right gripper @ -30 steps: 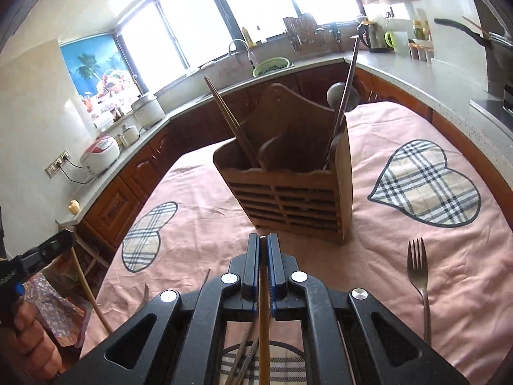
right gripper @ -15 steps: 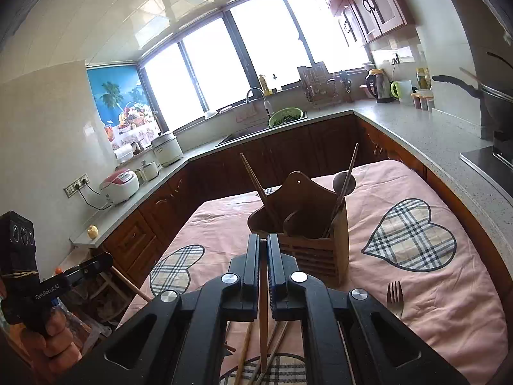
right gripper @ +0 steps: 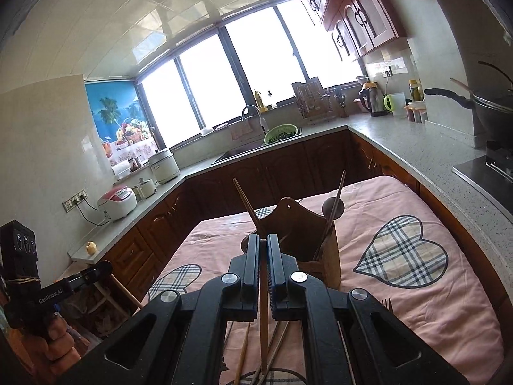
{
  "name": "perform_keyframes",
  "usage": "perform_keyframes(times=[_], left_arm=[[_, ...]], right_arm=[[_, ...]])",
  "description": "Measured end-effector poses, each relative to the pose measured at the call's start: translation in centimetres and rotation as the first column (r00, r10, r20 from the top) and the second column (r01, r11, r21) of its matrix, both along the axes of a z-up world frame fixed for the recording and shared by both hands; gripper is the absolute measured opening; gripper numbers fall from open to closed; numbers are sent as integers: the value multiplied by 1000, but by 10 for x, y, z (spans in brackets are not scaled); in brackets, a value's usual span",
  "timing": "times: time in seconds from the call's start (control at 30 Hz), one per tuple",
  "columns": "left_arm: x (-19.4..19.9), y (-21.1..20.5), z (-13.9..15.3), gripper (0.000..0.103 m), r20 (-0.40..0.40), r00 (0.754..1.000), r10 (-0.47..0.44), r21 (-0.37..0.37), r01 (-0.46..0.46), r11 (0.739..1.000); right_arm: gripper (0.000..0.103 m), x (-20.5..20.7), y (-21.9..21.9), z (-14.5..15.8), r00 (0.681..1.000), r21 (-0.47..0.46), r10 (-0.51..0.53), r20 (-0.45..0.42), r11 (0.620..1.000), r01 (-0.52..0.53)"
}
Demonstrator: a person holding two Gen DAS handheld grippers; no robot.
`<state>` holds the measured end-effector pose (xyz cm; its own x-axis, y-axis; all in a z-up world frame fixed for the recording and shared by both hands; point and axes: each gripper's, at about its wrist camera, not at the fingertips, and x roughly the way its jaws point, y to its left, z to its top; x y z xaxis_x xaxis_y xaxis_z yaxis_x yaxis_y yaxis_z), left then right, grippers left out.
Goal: Organize utensils
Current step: 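Lift both held chopsticks and carry them over the wooden holder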
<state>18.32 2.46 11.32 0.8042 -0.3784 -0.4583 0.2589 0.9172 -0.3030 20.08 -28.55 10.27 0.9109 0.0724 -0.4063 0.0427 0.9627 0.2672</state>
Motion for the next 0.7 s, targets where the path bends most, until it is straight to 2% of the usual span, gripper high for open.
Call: perform_keyframes(times=[0.33,0.7], left_arm=[[27,-9,29,3,91,996,-2,-7,2,1000],[83,-33,62,3,201,979,-7,-11,10,1000]], right_arm=[[4,12,-21,23,997,2,-46,69,999,46],[4,42,-50,67,976,-1,-127,175,992,129]])
